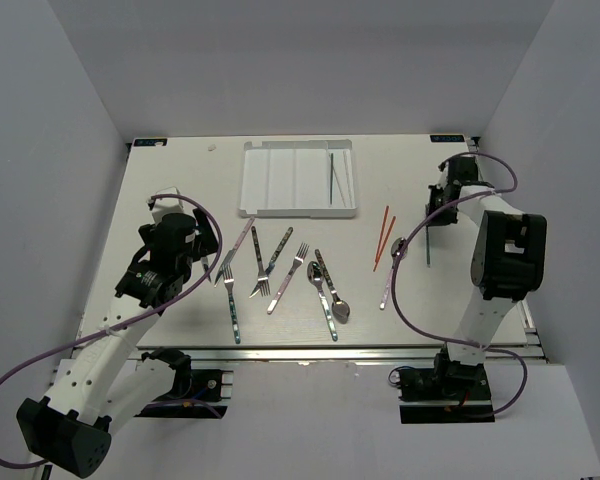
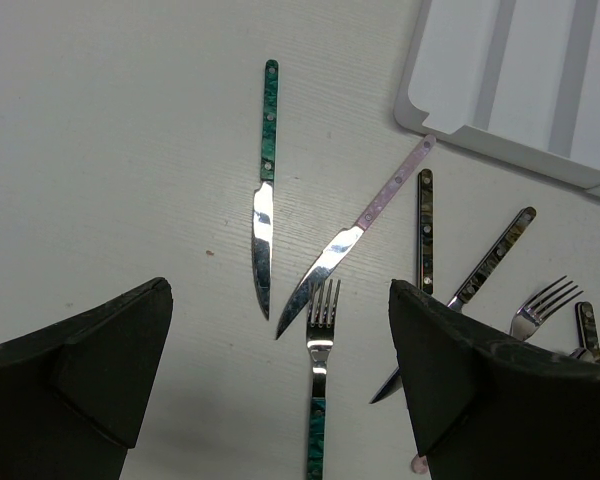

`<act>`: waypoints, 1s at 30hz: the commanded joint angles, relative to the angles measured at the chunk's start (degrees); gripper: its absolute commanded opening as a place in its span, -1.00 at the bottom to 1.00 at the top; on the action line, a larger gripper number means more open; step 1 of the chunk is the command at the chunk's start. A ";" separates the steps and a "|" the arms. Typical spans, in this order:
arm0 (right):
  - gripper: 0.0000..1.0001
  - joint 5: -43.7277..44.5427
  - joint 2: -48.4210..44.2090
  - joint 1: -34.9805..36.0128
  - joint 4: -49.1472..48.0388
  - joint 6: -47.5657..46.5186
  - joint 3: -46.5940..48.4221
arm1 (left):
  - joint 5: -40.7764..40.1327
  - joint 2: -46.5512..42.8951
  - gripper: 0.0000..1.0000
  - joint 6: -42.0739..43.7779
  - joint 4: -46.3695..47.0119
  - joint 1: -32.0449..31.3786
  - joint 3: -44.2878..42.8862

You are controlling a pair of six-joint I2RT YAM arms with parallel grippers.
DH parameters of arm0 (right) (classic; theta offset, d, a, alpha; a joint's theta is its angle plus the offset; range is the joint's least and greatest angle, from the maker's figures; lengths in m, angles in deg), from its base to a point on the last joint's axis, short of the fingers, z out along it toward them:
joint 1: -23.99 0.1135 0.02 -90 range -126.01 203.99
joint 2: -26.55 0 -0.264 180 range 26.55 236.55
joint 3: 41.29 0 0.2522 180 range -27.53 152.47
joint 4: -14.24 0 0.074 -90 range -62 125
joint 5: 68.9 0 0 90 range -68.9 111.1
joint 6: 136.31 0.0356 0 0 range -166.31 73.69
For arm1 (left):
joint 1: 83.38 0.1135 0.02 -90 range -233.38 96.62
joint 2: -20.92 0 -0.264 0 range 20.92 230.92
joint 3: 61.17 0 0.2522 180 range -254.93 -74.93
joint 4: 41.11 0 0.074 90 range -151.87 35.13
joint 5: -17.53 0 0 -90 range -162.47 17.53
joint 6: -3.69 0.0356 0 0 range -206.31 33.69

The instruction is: Sort the eating utensils into containers

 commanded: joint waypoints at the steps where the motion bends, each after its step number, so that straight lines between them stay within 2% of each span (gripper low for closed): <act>1: -1.00 -0.29 -5.56 3.83 -5.82 4.37 0.23 | -0.28 -0.85 0.96 0.27 0.31 0.18 -0.11; 6: -1.00 1.90 -5.83 9.80 -10.21 12.52 5.49 | -0.80 -0.76 0.96 0.18 0.14 0.18 -0.02; 13: -1.00 -7.14 3.39 14.64 -26.02 26.07 17.26 | -1.33 -0.58 0.96 0.10 -0.13 0.18 -0.20; 19: -1.00 -4.51 17.45 18.07 -19.63 24.95 38.86 | -2.21 0.12 0.96 0.01 -0.21 0.18 -0.20; 22: -1.00 -3.45 23.17 18.95 -18.05 23.98 45.29 | -2.12 0.38 0.96 0.01 -0.48 0.18 -0.20; 25: -1.00 -3.28 25.03 19.92 -18.13 22.75 45.67 | -2.47 -0.14 0.96 -0.08 -0.48 0.18 -0.20; 29: -0.97 -1.96 22.23 21.67 -21.73 21.08 39.80 | -2.39 0.03 0.96 0.01 -0.39 0.27 -0.11; 30: -0.67 -0.30 21.95 21.85 -21.47 20.64 39.70 | -2.30 0.47 0.96 0.01 -0.39 0.18 -0.20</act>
